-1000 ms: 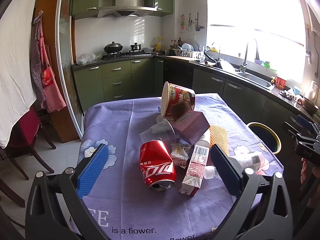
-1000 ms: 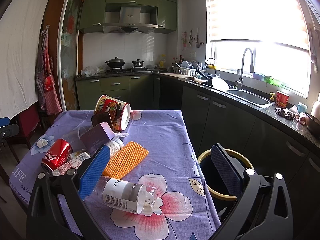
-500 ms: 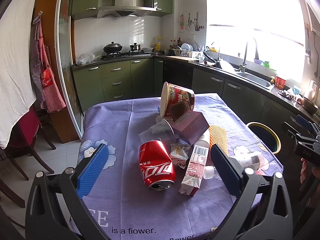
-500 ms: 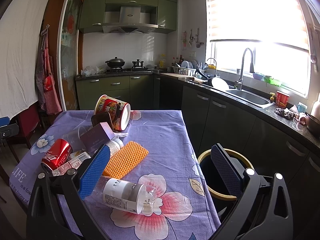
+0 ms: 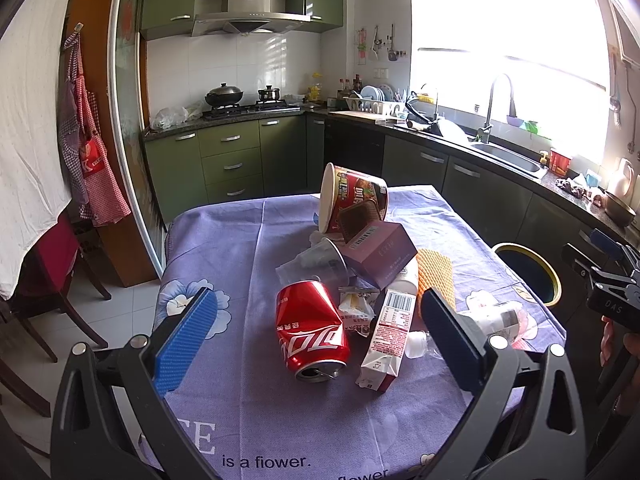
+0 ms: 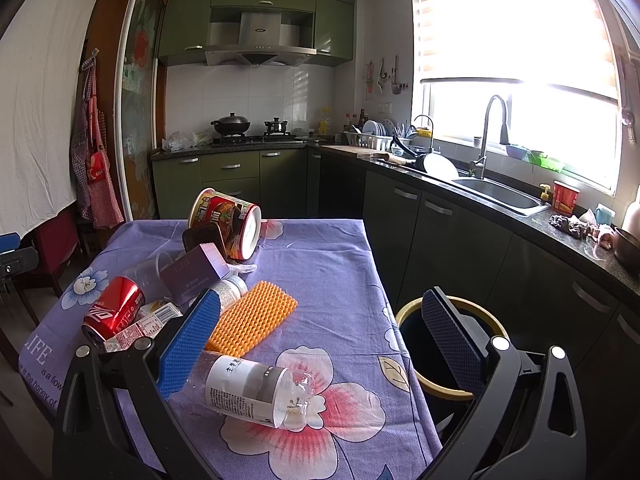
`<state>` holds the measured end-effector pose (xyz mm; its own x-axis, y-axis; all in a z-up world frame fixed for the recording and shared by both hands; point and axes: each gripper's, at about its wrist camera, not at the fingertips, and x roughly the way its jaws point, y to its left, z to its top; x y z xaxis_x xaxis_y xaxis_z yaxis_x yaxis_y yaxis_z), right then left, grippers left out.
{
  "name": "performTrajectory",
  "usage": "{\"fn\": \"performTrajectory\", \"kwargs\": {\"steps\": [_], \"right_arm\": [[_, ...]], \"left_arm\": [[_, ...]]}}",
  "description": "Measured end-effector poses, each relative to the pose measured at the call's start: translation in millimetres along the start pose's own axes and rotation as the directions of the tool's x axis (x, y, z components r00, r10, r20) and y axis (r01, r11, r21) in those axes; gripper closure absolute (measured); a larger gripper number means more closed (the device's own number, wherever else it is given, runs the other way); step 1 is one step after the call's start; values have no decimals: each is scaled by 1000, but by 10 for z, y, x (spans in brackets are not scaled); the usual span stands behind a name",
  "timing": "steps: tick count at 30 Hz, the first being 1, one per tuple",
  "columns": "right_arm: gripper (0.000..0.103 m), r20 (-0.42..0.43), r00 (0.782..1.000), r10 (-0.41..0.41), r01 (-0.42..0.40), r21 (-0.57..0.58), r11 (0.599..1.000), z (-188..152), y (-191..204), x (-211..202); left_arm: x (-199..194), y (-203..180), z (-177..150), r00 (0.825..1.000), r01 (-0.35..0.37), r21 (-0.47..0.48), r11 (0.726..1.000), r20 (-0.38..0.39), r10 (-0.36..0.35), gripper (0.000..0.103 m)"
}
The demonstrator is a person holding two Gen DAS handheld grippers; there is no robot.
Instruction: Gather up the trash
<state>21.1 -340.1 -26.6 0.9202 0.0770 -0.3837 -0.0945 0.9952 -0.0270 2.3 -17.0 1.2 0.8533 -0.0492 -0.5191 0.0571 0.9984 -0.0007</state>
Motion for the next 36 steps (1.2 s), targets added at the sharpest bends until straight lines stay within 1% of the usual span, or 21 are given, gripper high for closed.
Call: {"fn": "performTrajectory", "kwargs": {"steps": [3,7,13,15,19,20,22,25,26,30,32,34,36], "right_arm": [[4,-7,1000,-1,1,2,1000,-17,-12,31],[4,-28,1000,12,-12,-5,1000,20,-4,120],[4,-80,990,115,-116,-15,993,284,53,408],[4,-106,983,151,-154,-18,988,432,99,562],[4,-168,961,219,-225,-14,974,751,254,906],[4,-193,952,236,-244,-15,970,847,330,1028],[4,-227,942,246,-258,-22,966,997,482,1228],[4,-276,930,245,-266,-41,963,1224,748,1552],[4,-301,918,257,-281,-40,959,1314,870,1699],[4,-367,889,275,-300,-11,954,1544,1261,2164],[4,-407,873,269,-292,5,956,1631,1474,2412],[4,-441,862,249,-275,5,962,1687,1690,2617],[6,-463,863,204,-243,-26,970,1725,1890,2766]], "left_arm": [[27,3,4,1000,4,-3,1000,-6,-4,6],[191,56,73,1000,-1,-4,1000,-27,1,6],[555,256,327,999,-15,-19,1000,-36,14,6],[696,336,440,999,-18,-25,1000,-32,18,6],[1020,501,664,999,-46,-29,999,-24,45,6],[1099,536,701,998,-54,-31,998,-23,53,6],[1281,617,761,997,-70,-36,997,-24,69,6],[1530,719,780,996,-84,-44,995,-30,83,6],[1610,756,777,996,-88,-47,995,-33,86,6],[1886,902,732,993,-111,-63,992,-54,108,6],[1970,949,707,992,-114,-70,991,-62,110,6],[2016,987,667,992,-115,-75,991,-66,110,6],[2039,1019,643,991,-120,-74,990,-64,115,6]]}}
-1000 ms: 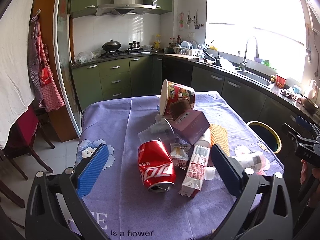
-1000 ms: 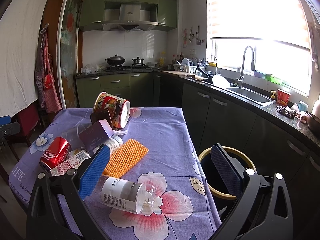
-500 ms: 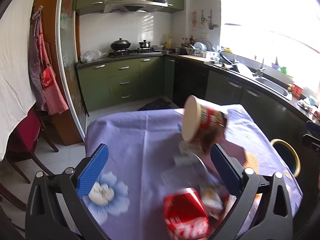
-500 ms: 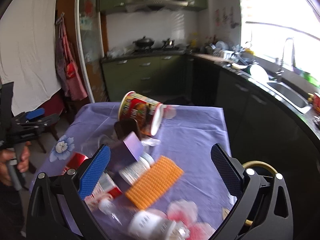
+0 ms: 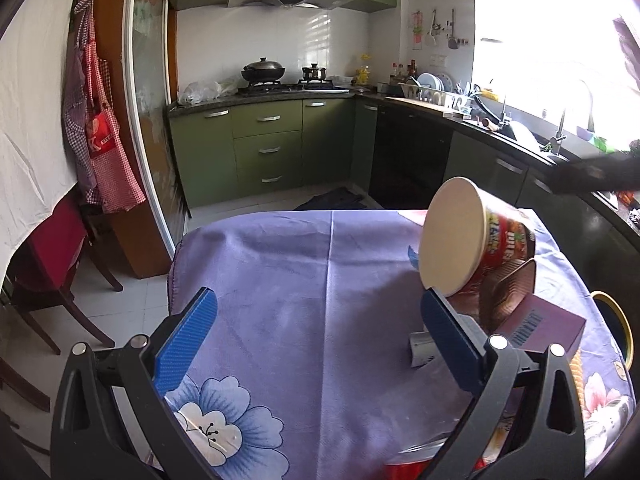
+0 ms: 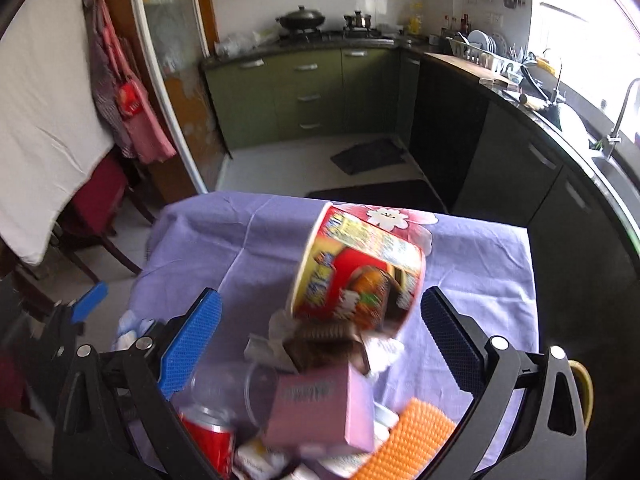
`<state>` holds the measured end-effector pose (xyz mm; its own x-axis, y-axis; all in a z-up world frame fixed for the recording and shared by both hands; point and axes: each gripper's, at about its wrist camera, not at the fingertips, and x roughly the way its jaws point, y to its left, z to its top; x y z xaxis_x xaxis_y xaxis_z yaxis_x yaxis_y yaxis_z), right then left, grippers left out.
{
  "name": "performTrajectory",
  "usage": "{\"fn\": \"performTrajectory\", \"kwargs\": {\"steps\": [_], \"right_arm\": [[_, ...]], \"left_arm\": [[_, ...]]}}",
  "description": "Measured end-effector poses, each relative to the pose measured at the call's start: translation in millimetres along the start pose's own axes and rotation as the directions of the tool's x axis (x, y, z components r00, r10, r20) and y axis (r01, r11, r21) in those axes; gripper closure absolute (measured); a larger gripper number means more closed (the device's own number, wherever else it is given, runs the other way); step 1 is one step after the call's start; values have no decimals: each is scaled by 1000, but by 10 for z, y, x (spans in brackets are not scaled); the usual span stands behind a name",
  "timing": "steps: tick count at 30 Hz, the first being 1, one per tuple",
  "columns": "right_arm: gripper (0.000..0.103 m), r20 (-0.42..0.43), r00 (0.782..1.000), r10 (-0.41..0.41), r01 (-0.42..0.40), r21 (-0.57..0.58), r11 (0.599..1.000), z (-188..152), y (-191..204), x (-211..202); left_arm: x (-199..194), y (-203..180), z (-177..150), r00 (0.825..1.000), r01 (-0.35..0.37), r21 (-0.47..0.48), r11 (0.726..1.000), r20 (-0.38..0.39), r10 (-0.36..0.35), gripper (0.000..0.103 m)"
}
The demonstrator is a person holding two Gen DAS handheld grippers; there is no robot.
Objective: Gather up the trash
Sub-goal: 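Grasp the red-and-white paper cup by its rim with the right gripper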
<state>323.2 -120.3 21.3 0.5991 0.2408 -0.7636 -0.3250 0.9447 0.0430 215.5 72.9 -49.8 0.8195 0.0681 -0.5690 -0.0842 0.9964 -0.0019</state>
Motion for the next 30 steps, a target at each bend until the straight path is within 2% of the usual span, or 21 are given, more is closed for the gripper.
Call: {"fn": "performTrajectory", "kwargs": {"steps": [4,7,15,19,24,27,28,30], "right_arm": [[19,-70,995,-75,74,-9,997,172,253,296],[25,-117,979,-166,162,-44,986,271,388,560],[34,-194,944,-268,259,-68,963,316,214,927],[38,-199,939,-281,276,-54,960,297,-50,933],[56,-207,931,-302,304,-22,952,264,-457,861],[78,-212,926,-312,318,-7,948,241,-725,852],[91,-208,927,-313,320,4,947,233,-833,848],[94,-203,928,-312,321,13,947,225,-963,836]], "left_arm": [[-8,-1,-19,1000,20,-2,1000,6,-20,6],[-50,-12,-19,999,29,-3,1000,19,-29,6],[-130,-6,-23,998,53,-5,999,38,-52,6],[-114,-12,-26,998,54,1,999,34,-54,6],[-87,-55,-39,998,54,15,998,24,-54,6],[-65,-86,-49,998,52,25,998,19,-53,6],[-56,-97,-54,998,53,28,998,17,-53,6],[-42,-116,-64,999,52,33,998,14,-53,6]]}}
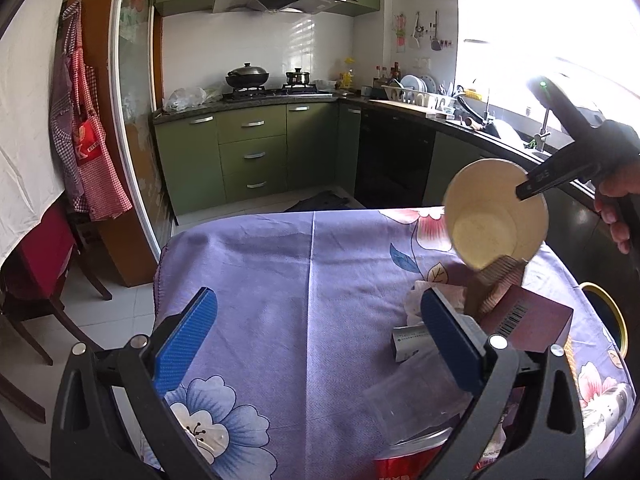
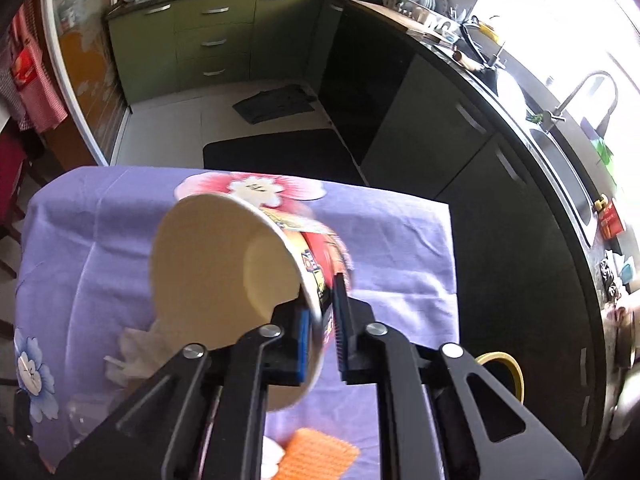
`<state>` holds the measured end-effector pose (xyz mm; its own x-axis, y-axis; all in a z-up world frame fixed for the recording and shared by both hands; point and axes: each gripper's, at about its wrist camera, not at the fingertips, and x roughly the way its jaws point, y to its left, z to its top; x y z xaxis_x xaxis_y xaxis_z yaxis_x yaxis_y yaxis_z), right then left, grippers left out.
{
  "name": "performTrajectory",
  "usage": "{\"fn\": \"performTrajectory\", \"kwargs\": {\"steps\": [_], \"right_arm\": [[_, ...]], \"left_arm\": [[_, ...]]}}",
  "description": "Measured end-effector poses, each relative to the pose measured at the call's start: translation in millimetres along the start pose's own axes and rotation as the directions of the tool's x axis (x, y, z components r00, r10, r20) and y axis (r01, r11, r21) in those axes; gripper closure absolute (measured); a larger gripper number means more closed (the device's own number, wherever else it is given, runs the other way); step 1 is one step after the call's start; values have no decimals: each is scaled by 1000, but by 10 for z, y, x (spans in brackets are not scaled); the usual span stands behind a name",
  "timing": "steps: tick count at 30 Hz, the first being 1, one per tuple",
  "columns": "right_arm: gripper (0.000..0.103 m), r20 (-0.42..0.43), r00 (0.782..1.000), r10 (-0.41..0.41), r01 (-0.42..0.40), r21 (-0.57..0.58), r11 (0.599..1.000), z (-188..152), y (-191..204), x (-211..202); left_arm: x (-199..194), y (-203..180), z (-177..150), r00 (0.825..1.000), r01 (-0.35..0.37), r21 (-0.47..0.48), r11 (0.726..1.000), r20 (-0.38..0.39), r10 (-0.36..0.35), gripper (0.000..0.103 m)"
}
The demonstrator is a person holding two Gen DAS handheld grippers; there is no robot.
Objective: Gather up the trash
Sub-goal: 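Grasp the red-and-white paper cup by its rim with the right gripper, then carry the paper cup over the trash bin and open the right gripper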
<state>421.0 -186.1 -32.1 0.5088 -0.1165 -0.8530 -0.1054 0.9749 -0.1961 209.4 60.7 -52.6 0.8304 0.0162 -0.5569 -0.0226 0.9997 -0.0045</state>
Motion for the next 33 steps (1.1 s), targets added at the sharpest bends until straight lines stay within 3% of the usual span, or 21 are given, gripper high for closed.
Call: {"fn": "performTrajectory", "kwargs": {"steps": [10,18,25,29,33], "right_arm": [[98,23,993,117,-119,134,984,-16,-586,-25],[98,62,976,207,-216,309,926,-357,-1600,-336],[98,14,990,139,-129,476,870,-1241,-2821,-399],[98,-61,990,126,-70,558,827,-1872,-3412,-147],[98,-118,981,157,-55,604,795,-2367,-3761,205]], "left_arm": [[39,-53,-40,1000,15,18,1000,-2,-15,6],[10,-115,-51,1000,26,33,999,6,-26,6],[-174,-216,-24,999,35,60,998,25,-37,6],[-321,-313,-22,999,41,79,996,19,-43,6],[-469,-432,-37,999,50,86,995,9,-51,6]]}}
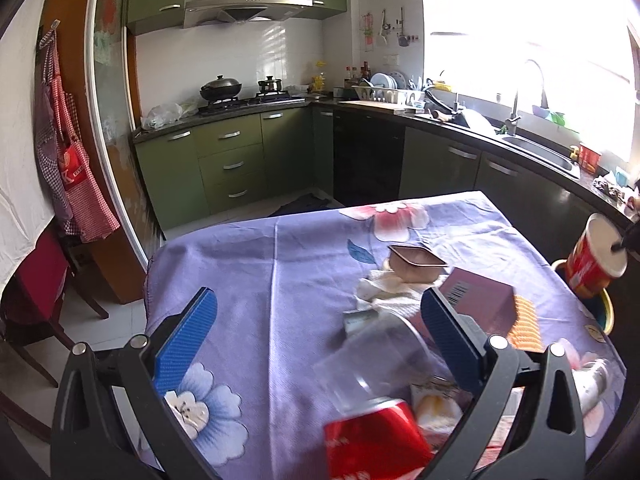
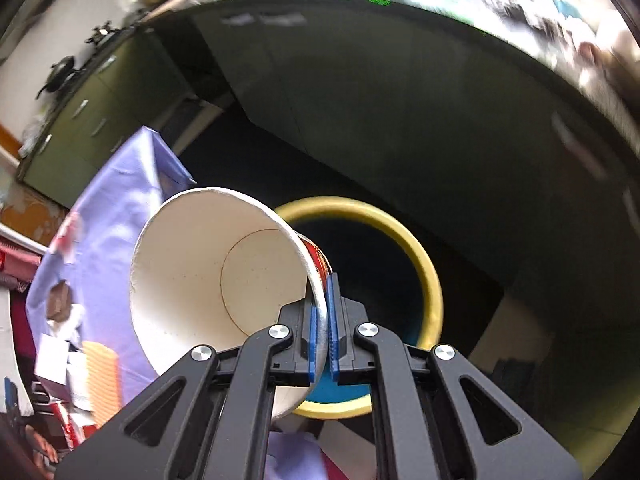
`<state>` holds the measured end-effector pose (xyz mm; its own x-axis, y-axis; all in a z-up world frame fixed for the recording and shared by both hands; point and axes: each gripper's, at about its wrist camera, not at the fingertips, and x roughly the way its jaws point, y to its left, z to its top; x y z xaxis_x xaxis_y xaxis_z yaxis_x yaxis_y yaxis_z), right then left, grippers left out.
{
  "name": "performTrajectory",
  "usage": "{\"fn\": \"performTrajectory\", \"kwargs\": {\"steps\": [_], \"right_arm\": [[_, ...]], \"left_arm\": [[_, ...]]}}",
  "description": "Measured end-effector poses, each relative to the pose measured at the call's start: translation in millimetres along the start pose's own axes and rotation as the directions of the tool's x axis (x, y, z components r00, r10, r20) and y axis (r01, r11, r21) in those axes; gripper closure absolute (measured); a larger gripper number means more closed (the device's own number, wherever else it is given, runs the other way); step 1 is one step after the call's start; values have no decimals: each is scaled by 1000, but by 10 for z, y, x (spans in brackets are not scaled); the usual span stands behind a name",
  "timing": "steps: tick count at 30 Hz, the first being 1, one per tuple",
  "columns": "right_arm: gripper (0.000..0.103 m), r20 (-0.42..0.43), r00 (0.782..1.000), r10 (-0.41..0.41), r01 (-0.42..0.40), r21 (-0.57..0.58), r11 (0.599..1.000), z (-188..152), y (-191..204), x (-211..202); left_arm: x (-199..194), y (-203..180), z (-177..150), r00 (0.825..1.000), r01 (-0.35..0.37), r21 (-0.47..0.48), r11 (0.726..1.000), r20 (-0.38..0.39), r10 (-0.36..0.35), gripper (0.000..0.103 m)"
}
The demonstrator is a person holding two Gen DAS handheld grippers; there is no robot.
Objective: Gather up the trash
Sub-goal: 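Carry the paper cup over the trash bin and open the right gripper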
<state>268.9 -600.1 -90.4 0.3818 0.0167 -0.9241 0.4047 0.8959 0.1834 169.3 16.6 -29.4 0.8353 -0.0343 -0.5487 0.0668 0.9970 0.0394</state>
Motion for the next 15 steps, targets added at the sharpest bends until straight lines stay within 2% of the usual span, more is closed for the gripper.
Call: {"fn": "performTrajectory", "kwargs": {"steps": [5,10,12,13,14,15], "right_arm": [[98,-68,998,18,-16,32,999,-63,-424,458],[96,-113,993,27,-25,15,1000,-66,-484,797],[88,-121,992,14,-12,15,1000,-67,-507,872],[75,-114,993,0,2,13,1000,-65,-509,879],[69,-102,995,-3,4,10,1000,-61,-497,865],[69,-92,996,4,-4,4,1000,-69,-493,837]], "left_arm": [[-159,-230,-28,1000,17,17,1000,-22,-16,6],[-238,-437,-54,999,25,44,999,-48,-23,6],[-244,-502,-56,998,29,54,998,-58,-26,6],[-243,-543,-54,997,36,58,998,-67,-32,6],[-248,-567,-56,997,42,59,997,-73,-38,6],[-245,-586,-56,996,49,59,997,-80,-44,6]]}}
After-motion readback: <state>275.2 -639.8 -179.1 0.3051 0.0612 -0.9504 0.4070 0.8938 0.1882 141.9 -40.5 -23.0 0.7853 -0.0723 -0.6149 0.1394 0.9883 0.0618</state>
